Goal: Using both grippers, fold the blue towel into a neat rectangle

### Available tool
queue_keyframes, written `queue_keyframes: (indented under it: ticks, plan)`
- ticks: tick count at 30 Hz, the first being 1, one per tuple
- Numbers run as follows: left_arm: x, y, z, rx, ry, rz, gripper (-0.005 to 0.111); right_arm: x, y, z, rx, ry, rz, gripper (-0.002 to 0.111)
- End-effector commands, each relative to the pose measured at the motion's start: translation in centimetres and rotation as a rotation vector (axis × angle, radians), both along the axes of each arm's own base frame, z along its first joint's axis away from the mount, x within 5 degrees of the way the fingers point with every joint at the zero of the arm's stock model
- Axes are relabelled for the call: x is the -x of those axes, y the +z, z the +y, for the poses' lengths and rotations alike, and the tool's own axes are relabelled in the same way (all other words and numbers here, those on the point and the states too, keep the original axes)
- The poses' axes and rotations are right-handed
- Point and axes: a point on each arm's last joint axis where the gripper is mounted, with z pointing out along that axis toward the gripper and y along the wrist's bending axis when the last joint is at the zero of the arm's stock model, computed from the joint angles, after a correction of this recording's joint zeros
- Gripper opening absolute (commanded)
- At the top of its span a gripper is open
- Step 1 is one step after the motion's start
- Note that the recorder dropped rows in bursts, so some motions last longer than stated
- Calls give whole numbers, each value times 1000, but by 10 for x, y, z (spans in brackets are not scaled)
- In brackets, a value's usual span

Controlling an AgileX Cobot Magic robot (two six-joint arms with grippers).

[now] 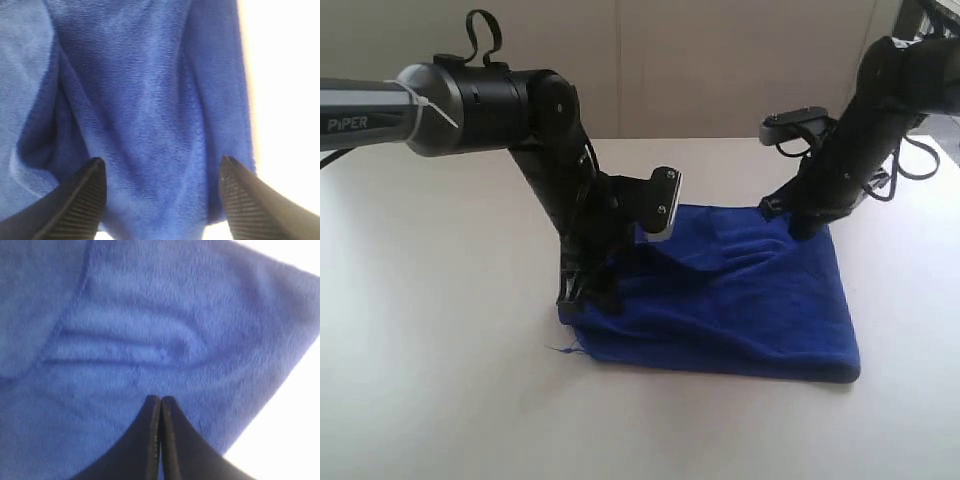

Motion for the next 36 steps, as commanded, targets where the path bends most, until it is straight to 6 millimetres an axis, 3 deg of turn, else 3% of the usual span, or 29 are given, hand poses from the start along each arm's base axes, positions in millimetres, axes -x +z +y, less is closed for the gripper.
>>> queue_keyframes:
  ticks: [1,4,7,11,15,22,27,30,33,36]
  plan:
    - [9,0,3,-34,-20,95,63,15,-1,-12,91,-41,139,0]
    - [11,-1,4,-48,-27,117,52,22,-12,-11,82,-44,174,0]
    - [9,-13,3,-67,-28,143,55,39,-29,-8,50,-40,228,0]
    - [8,-15,2,-65,-25,139,60,53,-4,-3,42,-45,40,0]
    - [7,-15,2,-63,-24,132,59,84,22,10,46,11,-52,0]
    - [11,-14,1,-53,11,183,59,143,24,38,72,164,-162,0]
    - [15,-15,15,-204,127,246,58,171,28,45,68,183,-250,0]
    - [22,-13,21,-269,188,335,36,174,35,44,58,160,-290,0]
    - [20,-13,18,-231,239,340,0,174,35,44,58,160,-285,0]
    - [16,-10,4,-68,293,331,0,174,34,44,64,165,-279,0]
